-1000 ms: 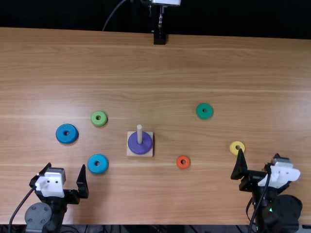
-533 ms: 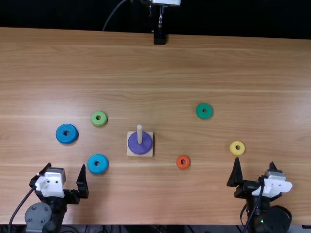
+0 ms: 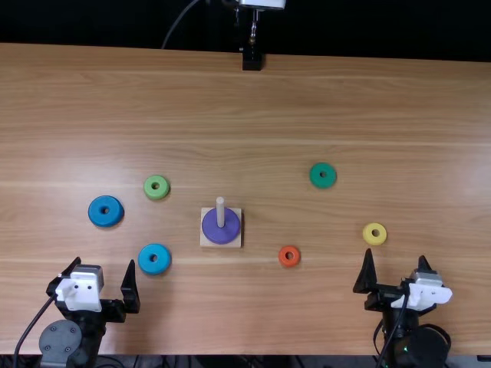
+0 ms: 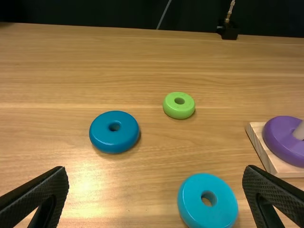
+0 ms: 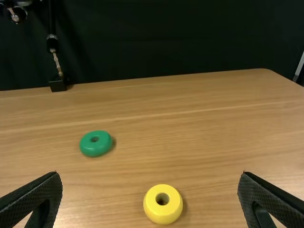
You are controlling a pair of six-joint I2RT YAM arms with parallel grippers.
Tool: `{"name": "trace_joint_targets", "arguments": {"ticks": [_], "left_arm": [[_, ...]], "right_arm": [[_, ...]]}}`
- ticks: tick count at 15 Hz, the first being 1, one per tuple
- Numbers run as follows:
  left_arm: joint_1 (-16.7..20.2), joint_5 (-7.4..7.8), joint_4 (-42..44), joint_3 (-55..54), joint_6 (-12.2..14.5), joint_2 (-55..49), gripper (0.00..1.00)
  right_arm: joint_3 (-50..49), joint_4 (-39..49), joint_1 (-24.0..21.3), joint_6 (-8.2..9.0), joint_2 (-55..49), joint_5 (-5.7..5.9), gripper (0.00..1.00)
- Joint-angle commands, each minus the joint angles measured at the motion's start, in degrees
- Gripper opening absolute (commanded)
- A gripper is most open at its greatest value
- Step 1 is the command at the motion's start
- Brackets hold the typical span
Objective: Build the Hanoi tower: stack the rings onto the peg from bottom to top in this color order: purple, dark blue, light blue, dark green, light green, yellow, orange.
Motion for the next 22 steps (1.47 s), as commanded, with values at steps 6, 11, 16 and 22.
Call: {"name": "trace_joint_targets", "arguments": {"ticks": [6, 11, 16, 22], "left_arm": [[0.40, -0.06, -4.41, -6.37, 0.80, -0.58, 1.00], [0.40, -0.06, -4.30, -6.37, 0.80, -0.58, 1.00], [0.40, -0.06, -4.41, -6.37, 0.80, -0.58, 1.00], [0.40, -0.06, -4.30, -6.37, 0.80, -0.58, 1.00]], "right_arm": [[-2.04, -1.01, -0.46, -9.25, -0.71, -5.29, 1.00], [-2.04, -8.50, -0.46, -9.99, -0.71, -5.18, 1.00], [-2.04, -8.50, -0.46, -9.99, -0.71, -5.08, 1.00], [-2.04, -8.50, -0.46, -9.99, -0.71, -5.08, 1.00]]}}
